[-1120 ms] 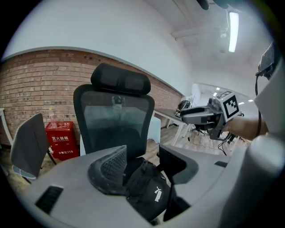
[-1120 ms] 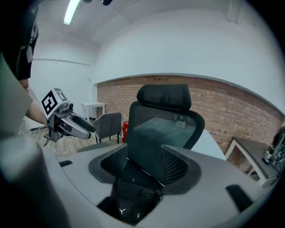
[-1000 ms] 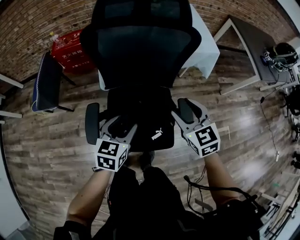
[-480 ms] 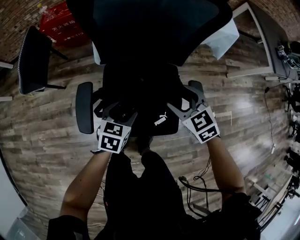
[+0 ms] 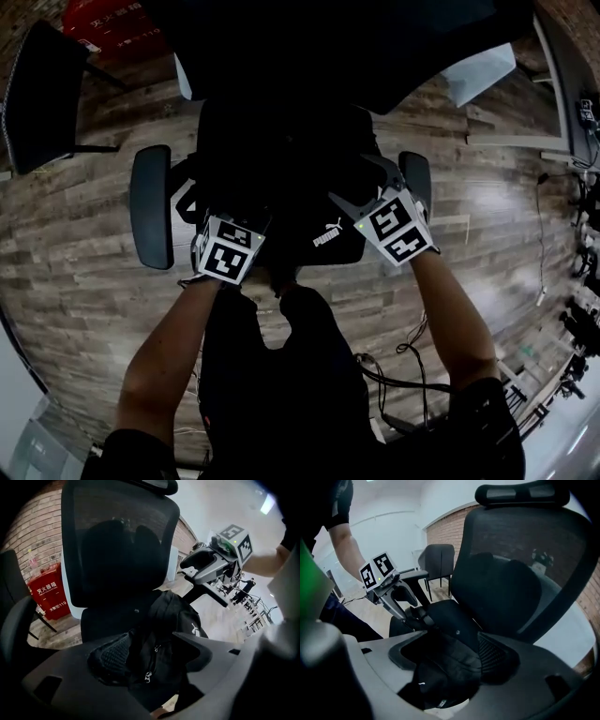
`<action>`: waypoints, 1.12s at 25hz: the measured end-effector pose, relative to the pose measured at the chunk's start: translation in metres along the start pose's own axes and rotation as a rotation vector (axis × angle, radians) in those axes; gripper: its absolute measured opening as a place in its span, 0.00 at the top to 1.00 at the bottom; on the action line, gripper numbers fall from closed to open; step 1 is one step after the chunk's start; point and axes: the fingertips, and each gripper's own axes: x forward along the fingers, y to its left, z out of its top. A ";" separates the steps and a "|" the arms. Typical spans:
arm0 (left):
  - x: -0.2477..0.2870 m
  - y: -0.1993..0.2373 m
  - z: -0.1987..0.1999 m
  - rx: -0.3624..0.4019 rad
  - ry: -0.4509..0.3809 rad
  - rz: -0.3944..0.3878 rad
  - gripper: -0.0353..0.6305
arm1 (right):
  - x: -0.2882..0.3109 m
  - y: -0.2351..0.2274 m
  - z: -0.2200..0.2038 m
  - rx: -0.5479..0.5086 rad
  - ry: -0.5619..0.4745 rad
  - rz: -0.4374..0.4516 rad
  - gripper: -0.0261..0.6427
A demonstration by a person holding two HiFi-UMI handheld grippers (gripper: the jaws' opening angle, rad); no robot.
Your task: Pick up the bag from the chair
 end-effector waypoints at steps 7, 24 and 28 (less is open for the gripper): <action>0.039 0.012 -0.029 0.016 0.073 -0.027 0.51 | 0.059 0.001 -0.021 -0.045 0.082 0.075 0.44; 0.089 0.022 -0.064 0.010 0.153 -0.102 0.51 | 0.153 -0.023 -0.124 -0.364 0.484 0.248 0.34; 0.091 0.021 -0.066 0.024 0.163 -0.113 0.52 | 0.162 -0.018 -0.133 -0.352 0.514 0.295 0.34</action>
